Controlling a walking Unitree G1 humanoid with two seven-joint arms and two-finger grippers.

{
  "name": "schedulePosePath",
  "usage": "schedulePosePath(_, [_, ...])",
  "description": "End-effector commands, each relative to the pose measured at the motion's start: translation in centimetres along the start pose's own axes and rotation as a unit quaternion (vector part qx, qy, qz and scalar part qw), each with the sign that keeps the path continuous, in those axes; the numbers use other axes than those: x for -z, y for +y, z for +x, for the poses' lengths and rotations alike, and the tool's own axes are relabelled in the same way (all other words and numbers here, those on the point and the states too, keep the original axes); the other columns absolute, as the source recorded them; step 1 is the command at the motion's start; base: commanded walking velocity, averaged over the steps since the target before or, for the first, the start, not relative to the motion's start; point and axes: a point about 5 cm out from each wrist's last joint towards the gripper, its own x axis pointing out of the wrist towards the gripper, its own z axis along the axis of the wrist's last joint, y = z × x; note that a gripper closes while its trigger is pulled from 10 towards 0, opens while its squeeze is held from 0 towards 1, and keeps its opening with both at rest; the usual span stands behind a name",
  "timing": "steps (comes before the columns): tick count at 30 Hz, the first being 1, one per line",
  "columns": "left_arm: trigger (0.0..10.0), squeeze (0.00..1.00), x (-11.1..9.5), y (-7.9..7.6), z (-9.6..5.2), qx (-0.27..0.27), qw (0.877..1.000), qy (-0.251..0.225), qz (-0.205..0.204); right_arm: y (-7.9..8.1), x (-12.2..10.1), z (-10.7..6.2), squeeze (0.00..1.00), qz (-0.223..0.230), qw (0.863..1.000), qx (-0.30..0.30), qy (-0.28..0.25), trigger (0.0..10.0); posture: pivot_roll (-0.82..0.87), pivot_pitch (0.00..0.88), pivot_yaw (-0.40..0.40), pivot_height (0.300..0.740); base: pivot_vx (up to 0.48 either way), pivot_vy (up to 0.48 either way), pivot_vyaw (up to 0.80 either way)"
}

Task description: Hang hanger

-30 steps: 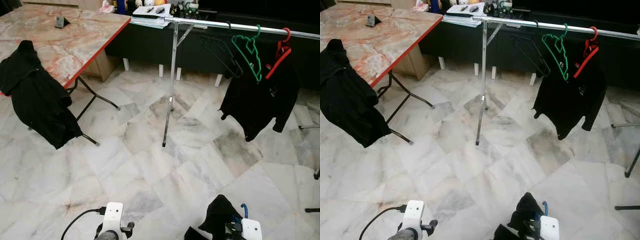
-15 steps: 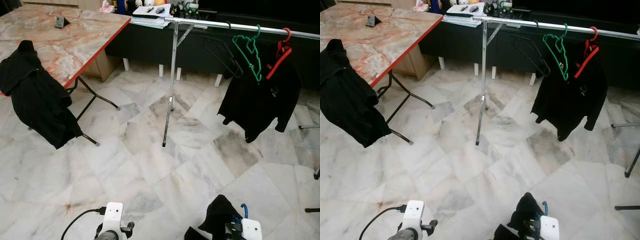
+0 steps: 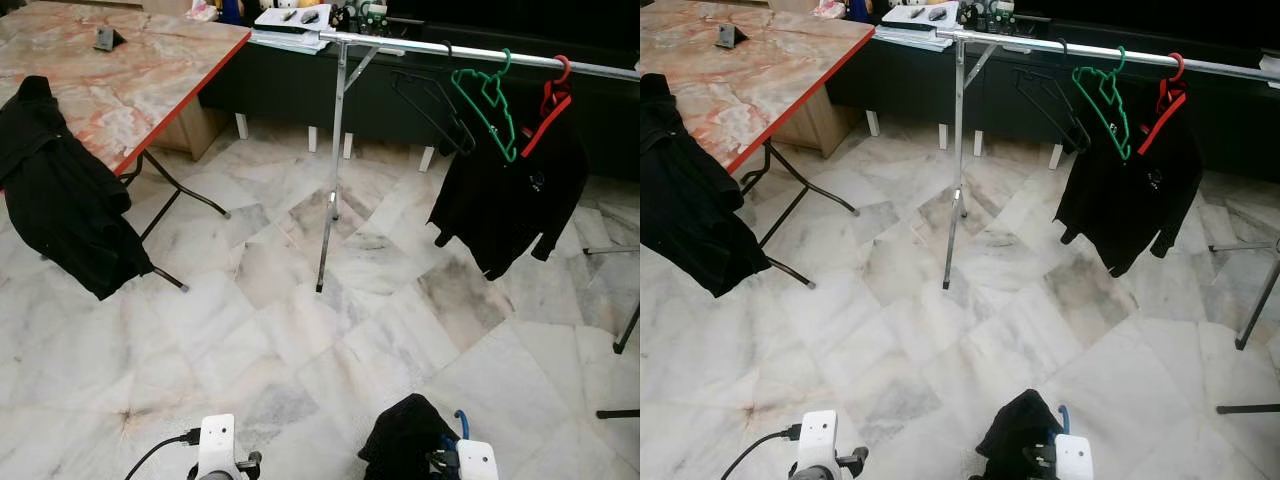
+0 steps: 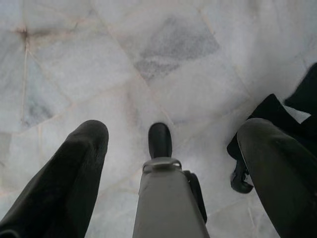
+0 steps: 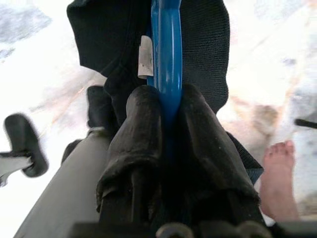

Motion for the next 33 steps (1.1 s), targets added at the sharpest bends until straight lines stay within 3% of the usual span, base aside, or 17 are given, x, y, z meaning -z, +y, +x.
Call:
schedulePosePath(1, [10.0,0.0,0.7,0.1,-0.2,-0.001,1.0,0.004,0.011,-0.6,-0.6,0.1,0.0,0.003,1.0,0.015,-0.016,10.0,0.03,0.217,-0.032,0.74,0.0,0.0,0.0])
schedulePosePath(7, [10.0,0.0,0.0,0.1,-0.2,0.005,0.999,-0.034,0.027,-1.3,-6.9,0.5,0.0,-0.026,0.991,0.041,-0.127,10.0,0.03,0.216,-0.028,0.74,0.0,0.0,0.0])
schedulePosePath(11, [10.0,0.0,-0.2,0.2,-0.2,0.005,0.998,-0.05,0.036,-1.3,-9.3,0.5,0.0,-0.024,0.986,0.038,-0.162,10.0,0.03,0.211,-0.03,0.74,0.0,0.0,0.0])
schedulePosePath(16, [10.0,0.0,-0.7,0.1,-0.3,0.006,0.996,-0.077,0.044,0.2,-11.5,0.3,0.0,-0.042,0.98,-0.014,-0.194,10.0,0.04,0.191,-0.034,0.74,0.0,0.0,0.0])
schedulePosePath(22, [10.0,0.0,-1.4,0.0,-0.3,0.005,0.993,-0.105,0.055,0.9,-13.2,0.1,0.0,-0.052,0.973,-0.032,-0.224,10.0,0.04,0.161,-0.034,0.74,0.0,0.0,0.0])
schedulePosePath(23, [10.0,0.0,-1.8,1.0,-0.3,-0.002,0.991,-0.116,0.06,0.8,-13.3,0.1,0.0,-0.053,0.972,-0.029,-0.226,10.0,0.04,0.141,-0.032,0.74,0.0,0.0,0.0])
schedulePosePath(24, [10.0,0.0,-3.8,5.8,-0.8,-0.022,0.982,-0.181,0.057,0.6,-13.4,0.1,0.0,-0.047,0.972,-0.024,-0.229,10.0,0.04,0.135,-0.032,0.74,0.0,0.0,0.0])
schedulePosePath(25, [10.0,0.0,-4.5,7.1,-1.1,-0.026,0.978,-0.199,0.059,0.6,-13.5,0.1,0.0,-0.043,0.972,-0.023,-0.228,10.0,0.04,0.126,-0.03,0.74,0.0,0.0,0.0])
schedulePosePath(27, [10.0,0.0,-5.0,7.7,-1.2,-0.031,0.974,-0.214,0.067,0.5,-13.3,0.1,0.0,-0.041,0.973,-0.018,-0.225,10.0,0.04,0.116,-0.028,0.74,0.0,0.0,0.0])
schedulePosePath(33, [10.0,0.0,-4.9,7.1,-1.6,-0.017,0.969,-0.238,0.068,0.1,-11.9,0.3,0.0,-0.038,0.978,-0.008,-0.206,10.0,0.05,0.086,-0.023,0.74,0.0,0.0,0.0])
